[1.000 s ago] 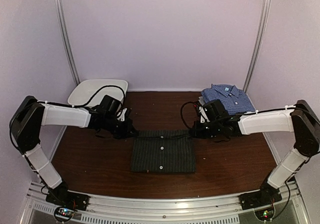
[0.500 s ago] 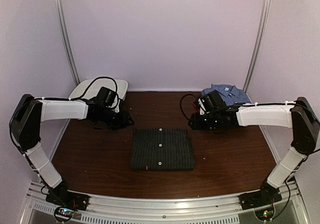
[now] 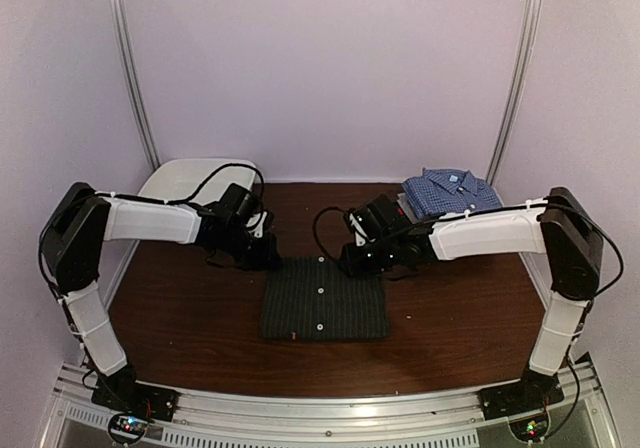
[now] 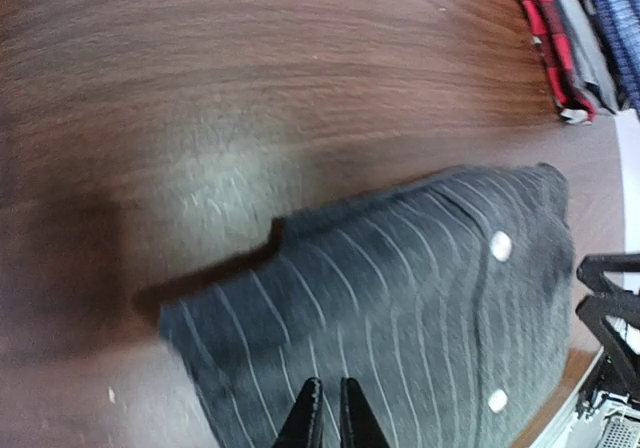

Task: Fold and stack the long sleeve shirts
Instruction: Smooth out the square-folded shirt at the center of the board.

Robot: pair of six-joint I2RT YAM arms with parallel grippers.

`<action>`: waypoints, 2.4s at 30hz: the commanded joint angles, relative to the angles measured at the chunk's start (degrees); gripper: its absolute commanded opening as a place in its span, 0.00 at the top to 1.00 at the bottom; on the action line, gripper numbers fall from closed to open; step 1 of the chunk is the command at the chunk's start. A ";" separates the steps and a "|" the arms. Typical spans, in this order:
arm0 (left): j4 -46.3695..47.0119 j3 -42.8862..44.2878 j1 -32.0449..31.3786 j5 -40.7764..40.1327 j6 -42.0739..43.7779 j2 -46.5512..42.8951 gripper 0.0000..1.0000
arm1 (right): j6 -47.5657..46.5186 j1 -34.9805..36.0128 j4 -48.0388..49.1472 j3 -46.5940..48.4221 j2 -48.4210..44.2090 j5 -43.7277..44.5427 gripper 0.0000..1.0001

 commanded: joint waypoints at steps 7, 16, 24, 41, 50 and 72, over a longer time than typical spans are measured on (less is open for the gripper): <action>-4.00 14.01 3.44 -1.67 5.55 15.30 0.94 | 0.87 -6.08 1.64 0.91 7.73 -1.86 0.70; -3.81 12.96 3.71 -2.14 5.45 17.71 0.95 | 0.57 -9.26 0.73 -2.25 1.31 0.49 0.52; -3.72 13.28 3.71 -1.64 5.13 17.65 0.96 | 0.22 -11.62 1.61 -1.91 3.39 -1.85 0.54; -3.73 13.03 3.71 -1.83 4.70 17.89 0.99 | 0.18 -11.60 1.84 1.20 5.10 -4.30 0.94; -3.71 13.23 3.71 -2.45 4.21 18.56 1.00 | -0.29 -12.98 -0.05 -1.90 1.06 0.69 1.00; -9.58 18.65 3.89 -1.93 7.04 10.67 0.64 | -3.51 -15.09 -4.46 -3.03 -3.07 3.49 0.64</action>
